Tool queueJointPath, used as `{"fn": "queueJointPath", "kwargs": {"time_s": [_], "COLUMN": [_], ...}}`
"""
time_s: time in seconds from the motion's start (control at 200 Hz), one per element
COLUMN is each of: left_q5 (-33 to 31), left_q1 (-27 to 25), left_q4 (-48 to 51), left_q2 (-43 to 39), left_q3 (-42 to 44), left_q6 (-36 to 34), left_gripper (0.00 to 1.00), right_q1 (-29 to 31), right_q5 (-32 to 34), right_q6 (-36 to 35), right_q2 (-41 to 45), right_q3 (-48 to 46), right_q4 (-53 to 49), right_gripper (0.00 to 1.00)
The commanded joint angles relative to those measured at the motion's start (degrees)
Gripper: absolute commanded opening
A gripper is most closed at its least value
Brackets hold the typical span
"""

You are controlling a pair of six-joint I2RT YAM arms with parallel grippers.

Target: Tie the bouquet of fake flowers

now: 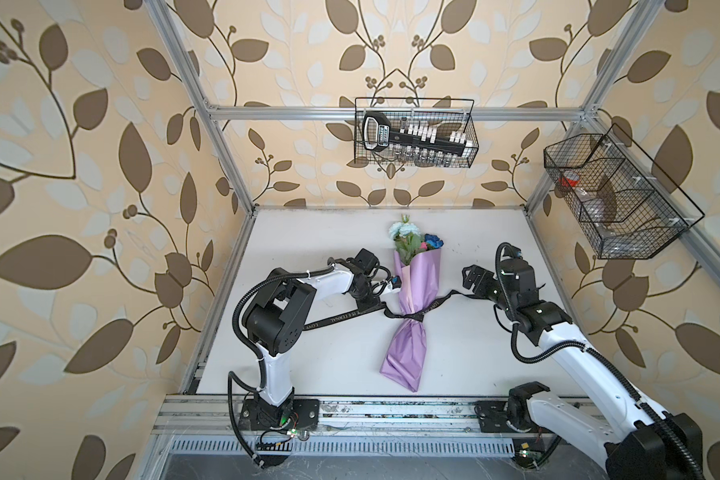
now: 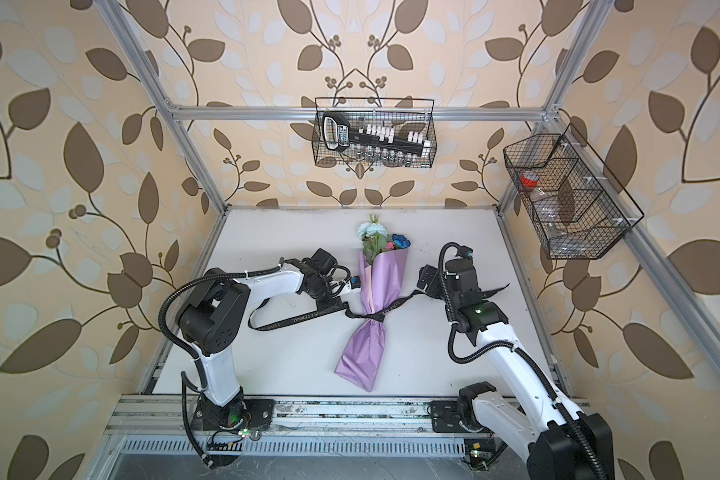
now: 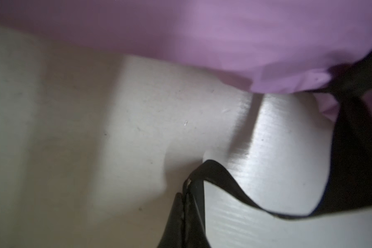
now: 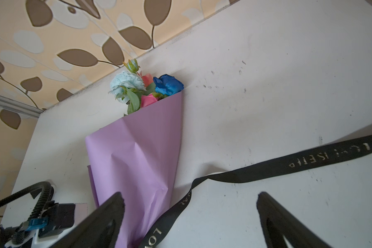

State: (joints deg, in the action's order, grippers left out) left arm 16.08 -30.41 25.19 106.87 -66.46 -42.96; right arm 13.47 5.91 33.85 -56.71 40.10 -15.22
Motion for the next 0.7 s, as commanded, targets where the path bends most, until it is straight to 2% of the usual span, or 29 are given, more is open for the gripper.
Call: {"fn": "queueJointPath", "kwargs": {"time_s": [0.0,0.135,0.275,0.365,0.49,0.565,0.61,0.695], "left_q5": [-3.8,-4.6,-1.0,0.3,0.9,1.8,1.9,1.6], "left_q1": [-0.1,-0.1,-0.3,-1.2,-3.5,-4.6,-5.3,-6.4], "left_q4": [-3.8,-9.2,-13.1,-17.5,-21.3,-22.2,-22.0,-21.7], "left_q2": [-7.4,-13.3,-18.1,-20.9,-23.4,-23.6,-23.4,-23.2], "left_q3": [1.0,3.1,5.1,7.2,9.4,9.9,9.7,9.6], "left_q6": [2.1,5.2,8.7,11.6,13.5,14.4,15.0,15.4], "left_gripper": [0.00,0.00,0.00,0.00,0.00,0.00,0.00,0.00], "right_q1": [-0.1,0.9,8.5,13.2,15.1,15.8,17.6,22.8], "right_q5": [-6.2,-12.5,-9.8,-11.1,-19.8,-23.8,-22.8,-15.7], "right_q6": [-2.9,-5.5,-8.2,-9.3,-7.9,-7.2,-8.4,-11.8], "right_q2": [-0.1,-0.1,-0.8,-2.5,-5.1,-6.6,-7.4,-8.7], "right_q3": [1.8,1.6,2.3,2.5,-0.1,-2.1,-2.2,-1.6], "right_q4": [2.0,3.5,3.3,4.4,11.8,18.0,19.4,18.9], "right_gripper": [0.97,0.93,0.89,0.87,0.86,0.82,0.80,0.77]}}
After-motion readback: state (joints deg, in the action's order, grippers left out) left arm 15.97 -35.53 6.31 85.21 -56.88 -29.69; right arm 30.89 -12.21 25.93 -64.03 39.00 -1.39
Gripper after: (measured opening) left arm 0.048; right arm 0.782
